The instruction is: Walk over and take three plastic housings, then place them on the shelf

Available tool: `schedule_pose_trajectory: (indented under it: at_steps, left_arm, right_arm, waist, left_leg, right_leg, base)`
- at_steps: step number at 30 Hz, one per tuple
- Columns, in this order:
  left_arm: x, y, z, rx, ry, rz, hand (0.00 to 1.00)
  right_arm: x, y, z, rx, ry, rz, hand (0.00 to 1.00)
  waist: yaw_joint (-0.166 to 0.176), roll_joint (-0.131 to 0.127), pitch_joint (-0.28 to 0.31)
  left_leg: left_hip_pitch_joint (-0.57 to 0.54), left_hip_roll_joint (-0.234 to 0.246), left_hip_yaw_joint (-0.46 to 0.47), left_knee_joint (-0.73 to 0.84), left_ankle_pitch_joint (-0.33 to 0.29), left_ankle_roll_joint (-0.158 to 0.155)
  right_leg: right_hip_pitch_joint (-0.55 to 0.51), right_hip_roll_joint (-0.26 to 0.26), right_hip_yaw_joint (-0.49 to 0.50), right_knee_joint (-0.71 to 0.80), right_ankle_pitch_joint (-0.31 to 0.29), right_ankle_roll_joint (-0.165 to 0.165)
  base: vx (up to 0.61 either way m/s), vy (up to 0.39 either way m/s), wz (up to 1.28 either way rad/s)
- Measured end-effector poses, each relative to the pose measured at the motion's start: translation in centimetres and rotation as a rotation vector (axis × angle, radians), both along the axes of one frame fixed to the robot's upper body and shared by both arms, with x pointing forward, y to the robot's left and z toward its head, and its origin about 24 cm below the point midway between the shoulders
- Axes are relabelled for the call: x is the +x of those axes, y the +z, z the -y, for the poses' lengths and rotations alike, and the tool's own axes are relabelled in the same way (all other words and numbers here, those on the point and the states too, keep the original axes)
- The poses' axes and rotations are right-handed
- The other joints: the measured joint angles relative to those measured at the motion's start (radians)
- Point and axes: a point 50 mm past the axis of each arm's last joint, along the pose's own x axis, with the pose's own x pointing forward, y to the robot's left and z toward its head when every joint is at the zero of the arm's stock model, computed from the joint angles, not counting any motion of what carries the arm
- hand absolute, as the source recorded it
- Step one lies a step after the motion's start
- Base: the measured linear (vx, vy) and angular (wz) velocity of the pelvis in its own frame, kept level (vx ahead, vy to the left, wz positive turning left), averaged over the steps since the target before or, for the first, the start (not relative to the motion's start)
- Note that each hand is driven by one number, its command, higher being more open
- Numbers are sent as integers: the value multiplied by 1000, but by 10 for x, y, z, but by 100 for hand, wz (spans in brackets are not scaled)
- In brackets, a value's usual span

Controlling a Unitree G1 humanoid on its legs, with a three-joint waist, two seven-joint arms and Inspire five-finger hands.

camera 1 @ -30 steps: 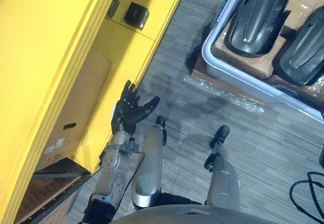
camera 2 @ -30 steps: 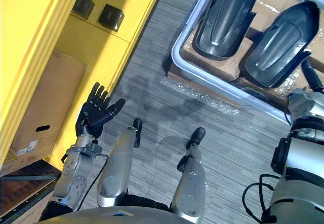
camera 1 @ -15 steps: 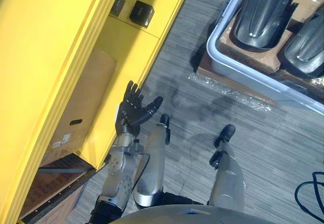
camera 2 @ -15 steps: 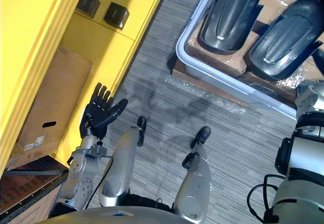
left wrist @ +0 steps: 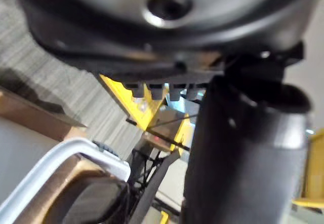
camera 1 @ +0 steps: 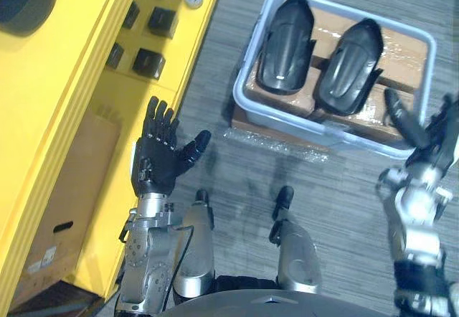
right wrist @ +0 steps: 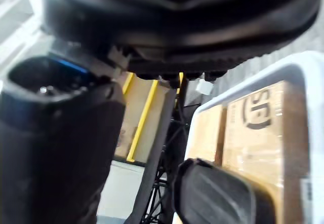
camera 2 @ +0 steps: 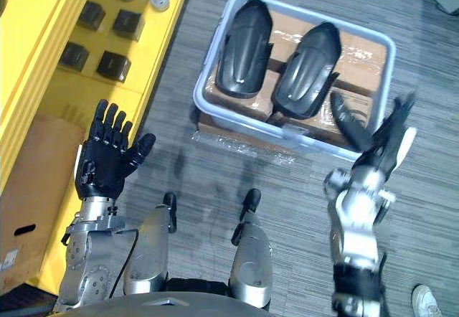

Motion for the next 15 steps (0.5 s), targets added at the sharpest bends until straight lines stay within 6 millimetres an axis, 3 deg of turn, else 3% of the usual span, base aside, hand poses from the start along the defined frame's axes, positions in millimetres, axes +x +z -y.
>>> schedule_pose_trajectory:
  at_steps: [4, 6, 8, 9, 11, 15]
  left_arm:
    - [-1, 5, 6, 5, -47, 34, 100]
    - [-3, 3, 14, -2, -94, 30, 100]
    - [-2, 4, 24, -1, -155, 44, 100]
    - [-1, 5, 30, 5, -194, 46, 100]
    - [-1, 5, 36, 17, -237, 43, 100]
    - [10, 9, 43, 60, -249, 26, 100]
  right_arm:
    - [-34, -41, -20, 215, -25, -25, 100]
    - [-60, -66, -33, 342, -52, -78, 100]
    - [-73, -82, -37, 402, -63, -121, 100]
    - [-78, -92, -40, 429, -65, -160, 100]
    - [-80, -104, -44, 476, -70, -190, 100]
    - [-78, -122, -59, 520, -17, -256, 100]
  waist:
    - [-32, -34, -49]
    - [-57, -48, -112]
    - [-68, -54, -119]
    - [-79, -62, -127]
    - [-77, -64, -136]
    - [-102, -34, -138]
  left_leg:
    - [78, 5, 56, -50, -3, -4]
    - [111, 13, 89, -67, -25, -7]
    - [145, 24, 111, -50, -57, -7]
    - [156, 29, 127, -29, -70, -4]
    - [170, 47, 171, -1, -88, -4]
    - [160, 85, 209, 60, -145, 14]
  right_leg:
    - [17, 4, 40, 0, -14, 8]
    - [16, 9, 59, 11, -42, -6]
    - [-2, 11, 89, 94, -89, -22]
    - [-34, 7, 106, 168, -114, -27]
    - [-66, -1, 92, 203, -107, -15]
    - [-107, 10, 101, 222, -71, -7]
  base:
    - [87, 23, -34]
    - [88, 33, -43]
    - [65, 62, -44]
    - [45, 76, -47]
    - [10, 65, -76]
    - [-61, 96, -47]
